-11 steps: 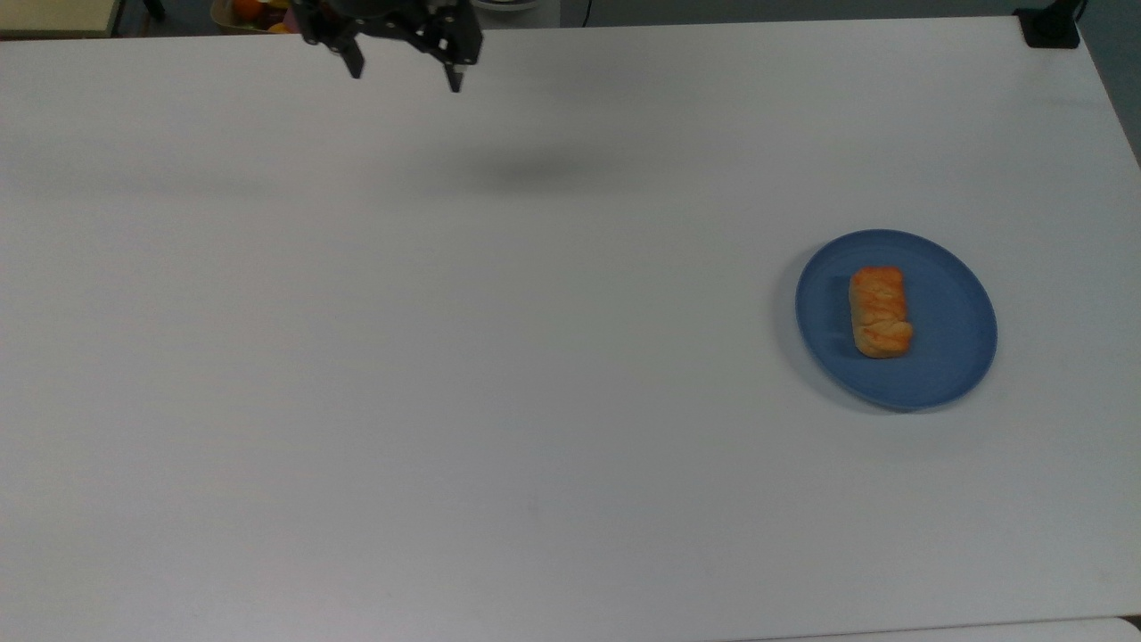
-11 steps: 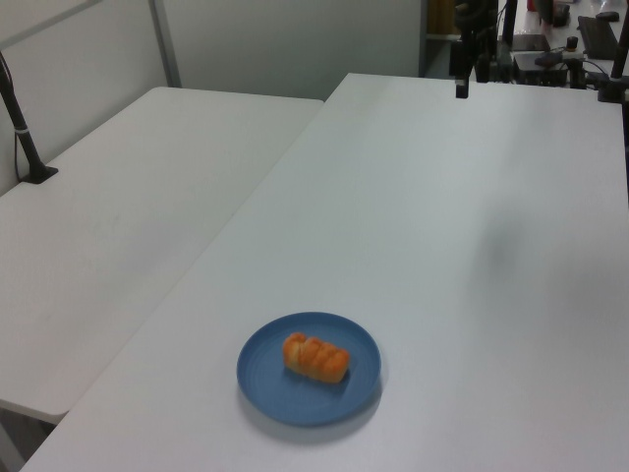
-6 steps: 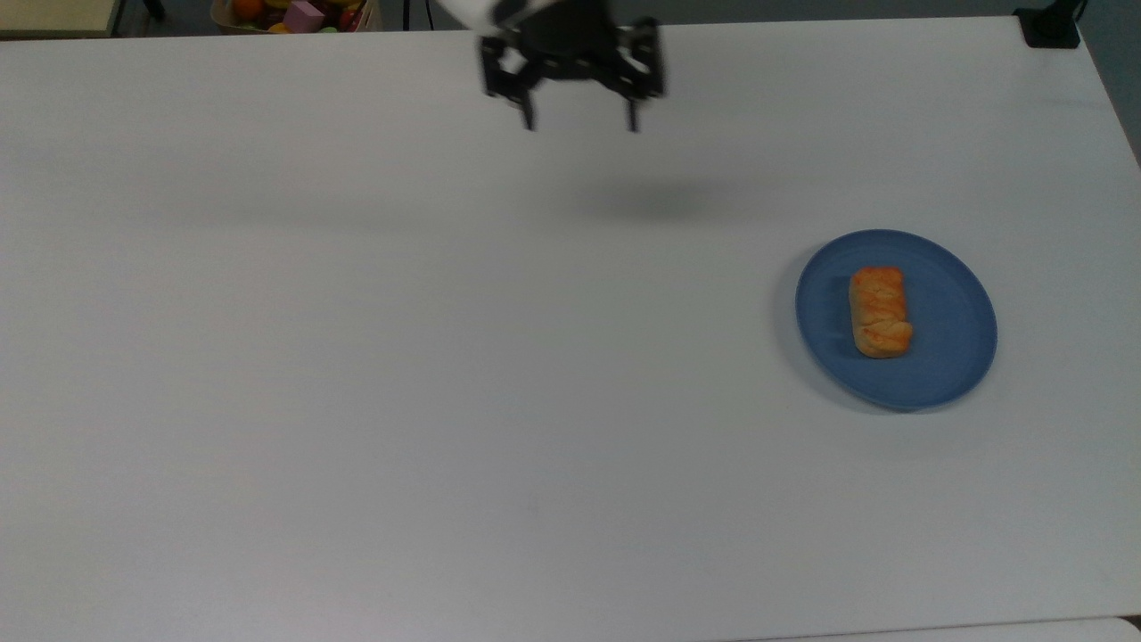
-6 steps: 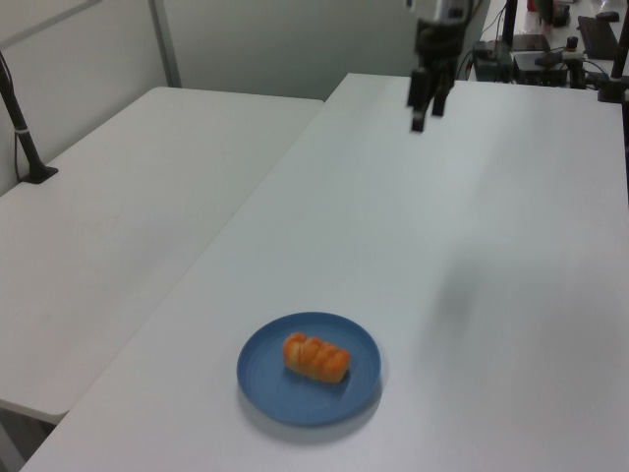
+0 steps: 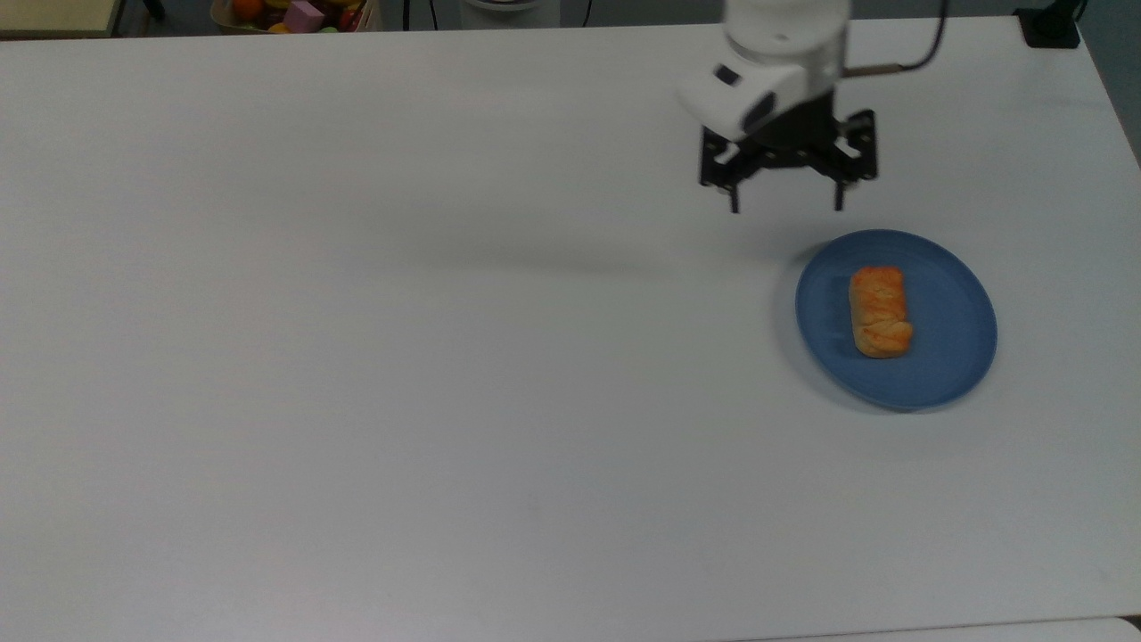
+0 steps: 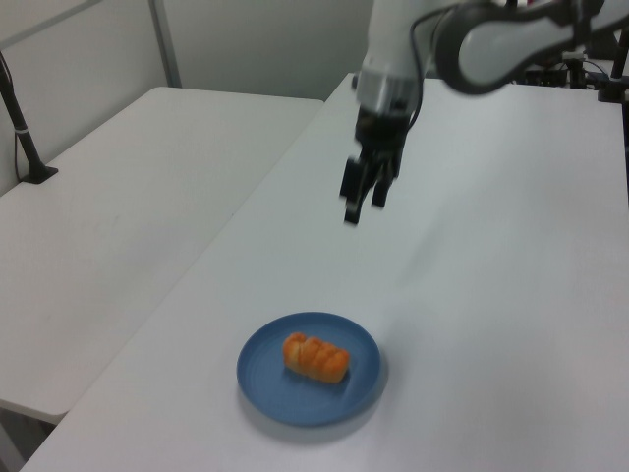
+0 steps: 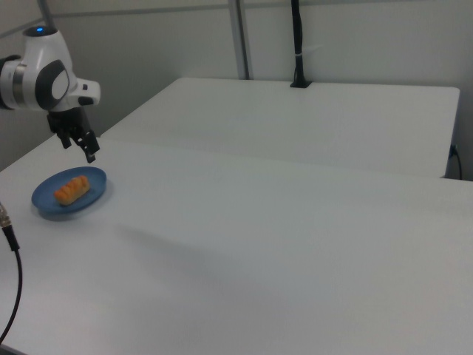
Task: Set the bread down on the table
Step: 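Move the open gripper over the bread roll on the blue plate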
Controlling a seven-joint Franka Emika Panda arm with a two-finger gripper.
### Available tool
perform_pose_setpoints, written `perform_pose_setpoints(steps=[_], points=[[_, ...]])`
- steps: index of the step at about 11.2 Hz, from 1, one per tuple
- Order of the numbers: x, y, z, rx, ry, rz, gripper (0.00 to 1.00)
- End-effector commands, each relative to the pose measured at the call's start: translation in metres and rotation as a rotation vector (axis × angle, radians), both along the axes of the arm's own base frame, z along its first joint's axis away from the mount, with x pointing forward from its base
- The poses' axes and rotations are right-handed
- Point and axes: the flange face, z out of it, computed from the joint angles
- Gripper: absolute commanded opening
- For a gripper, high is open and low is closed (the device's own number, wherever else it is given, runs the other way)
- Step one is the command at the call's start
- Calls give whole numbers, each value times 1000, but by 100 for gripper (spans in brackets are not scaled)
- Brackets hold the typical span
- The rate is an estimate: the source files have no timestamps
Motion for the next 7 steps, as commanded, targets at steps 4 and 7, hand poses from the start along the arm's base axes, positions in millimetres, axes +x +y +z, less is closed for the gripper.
perform_pose_setpoints(steps=[4,7], points=[[20,100,-116,-113,-31,-26,100],[7,124,-127,-106,-42,8,100]])
